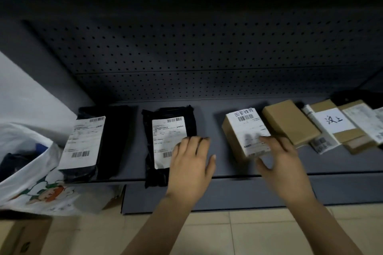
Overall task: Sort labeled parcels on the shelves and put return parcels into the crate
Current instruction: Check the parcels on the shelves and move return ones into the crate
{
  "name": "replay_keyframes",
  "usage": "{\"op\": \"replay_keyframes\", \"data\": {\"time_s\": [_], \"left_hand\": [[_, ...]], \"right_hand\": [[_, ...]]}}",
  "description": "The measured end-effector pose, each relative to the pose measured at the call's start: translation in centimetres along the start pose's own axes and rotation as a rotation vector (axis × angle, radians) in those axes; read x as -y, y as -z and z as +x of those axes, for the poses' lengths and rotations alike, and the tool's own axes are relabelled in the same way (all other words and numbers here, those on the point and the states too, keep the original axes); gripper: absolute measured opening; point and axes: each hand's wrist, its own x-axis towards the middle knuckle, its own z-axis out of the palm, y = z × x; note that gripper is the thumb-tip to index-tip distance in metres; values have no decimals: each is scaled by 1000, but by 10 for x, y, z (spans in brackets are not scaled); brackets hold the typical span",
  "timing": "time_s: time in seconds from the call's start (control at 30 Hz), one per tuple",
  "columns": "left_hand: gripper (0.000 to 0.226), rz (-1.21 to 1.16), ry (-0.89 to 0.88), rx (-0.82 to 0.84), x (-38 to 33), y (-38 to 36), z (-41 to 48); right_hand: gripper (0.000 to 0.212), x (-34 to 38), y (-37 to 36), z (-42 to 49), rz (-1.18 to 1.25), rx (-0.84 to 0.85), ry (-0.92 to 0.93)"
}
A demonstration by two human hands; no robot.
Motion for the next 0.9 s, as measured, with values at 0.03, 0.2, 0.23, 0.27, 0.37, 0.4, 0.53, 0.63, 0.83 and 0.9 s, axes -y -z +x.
{"op": "replay_keyframes", "data": {"time_s": [0.03, 0.2, 0.23, 0.27, 0.37, 0.4, 0.53, 0.63, 0.83, 0.9], "left_hand": [[39, -3, 6, 41, -9, -4, 3], [57, -170, 228, 273, -55, -23, 15], [56, -230, 283, 304, -62, -27, 17], [58, -275, 329, 314, -67, -32, 18], [63, -418, 470, 338, -81, -46, 18], [62, -468, 502, 338, -84, -51, 17], [43, -702, 619, 257, -89, -69, 7], [39, -765, 701, 215, -88, -74, 4], [31, -835, 765, 156, -91, -72, 10], [28, -923, 763, 107, -93, -70, 8]], "right_hand": [[59, -7, 5, 2, 6, 18, -30], [69, -31, 12, 16, 69, 111, -77], [71, -35, 11, 18, 81, 136, -89], [73, -38, 10, 21, 95, 162, -103], [68, -49, 5, 25, 155, 227, -83], [64, -52, 4, 25, 191, 239, -62], [50, -57, -4, 21, 394, 260, -88], [40, -52, -7, 22, 647, 267, -242], [35, -45, -14, 25, 704, 232, -213], [35, -43, -14, 22, 714, 223, -196]]}}
